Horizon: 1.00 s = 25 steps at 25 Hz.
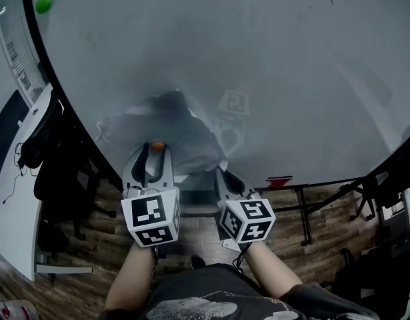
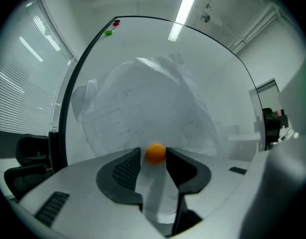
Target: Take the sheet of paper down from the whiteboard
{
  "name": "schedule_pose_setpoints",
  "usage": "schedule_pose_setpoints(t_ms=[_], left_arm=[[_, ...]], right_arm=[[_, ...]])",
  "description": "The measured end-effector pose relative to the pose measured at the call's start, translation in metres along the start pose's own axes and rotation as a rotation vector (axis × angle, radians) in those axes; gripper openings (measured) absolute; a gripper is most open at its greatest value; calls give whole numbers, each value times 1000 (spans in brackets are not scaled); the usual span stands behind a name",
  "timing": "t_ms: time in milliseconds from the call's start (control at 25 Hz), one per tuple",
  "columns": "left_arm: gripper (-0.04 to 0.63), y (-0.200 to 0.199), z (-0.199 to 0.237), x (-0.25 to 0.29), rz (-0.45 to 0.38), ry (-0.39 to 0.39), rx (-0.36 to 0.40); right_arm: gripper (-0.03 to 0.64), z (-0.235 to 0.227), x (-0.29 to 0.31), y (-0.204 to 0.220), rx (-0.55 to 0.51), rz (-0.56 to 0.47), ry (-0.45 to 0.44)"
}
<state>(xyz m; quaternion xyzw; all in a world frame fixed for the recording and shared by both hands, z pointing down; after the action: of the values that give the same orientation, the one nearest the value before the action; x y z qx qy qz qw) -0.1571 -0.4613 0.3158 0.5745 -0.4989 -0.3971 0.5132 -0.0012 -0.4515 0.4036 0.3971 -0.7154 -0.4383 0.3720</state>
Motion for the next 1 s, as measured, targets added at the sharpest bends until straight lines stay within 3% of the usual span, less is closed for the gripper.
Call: schedule_pose_setpoints(t_ms=[160, 200, 600, 1000], left_arm=[[158, 1, 0, -1, 11, -15, 24], [129, 1, 0, -1, 13, -11, 30], [124, 9, 3, -10, 9, 62, 17], [124, 60, -7, -79, 101, 138, -28]], right_arm=[[25, 0, 1, 1, 5, -1, -1], [25, 0, 1, 1, 6, -1, 0], [21, 4, -6, 2, -7, -4, -5], [21, 28, -42, 38, -17, 58, -10]])
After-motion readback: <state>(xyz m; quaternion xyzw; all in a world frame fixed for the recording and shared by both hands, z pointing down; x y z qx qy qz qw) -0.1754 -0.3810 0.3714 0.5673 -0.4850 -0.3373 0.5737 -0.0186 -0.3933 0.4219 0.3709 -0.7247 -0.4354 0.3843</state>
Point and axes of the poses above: the fingertips, and each gripper's own axes: x forward along the fingers, z to its left, y out of its underside, the point moved 2 cm from there along -x, backward along the fingers, and after that the axes turned 7 degrees about x, right-handed, at the moved point
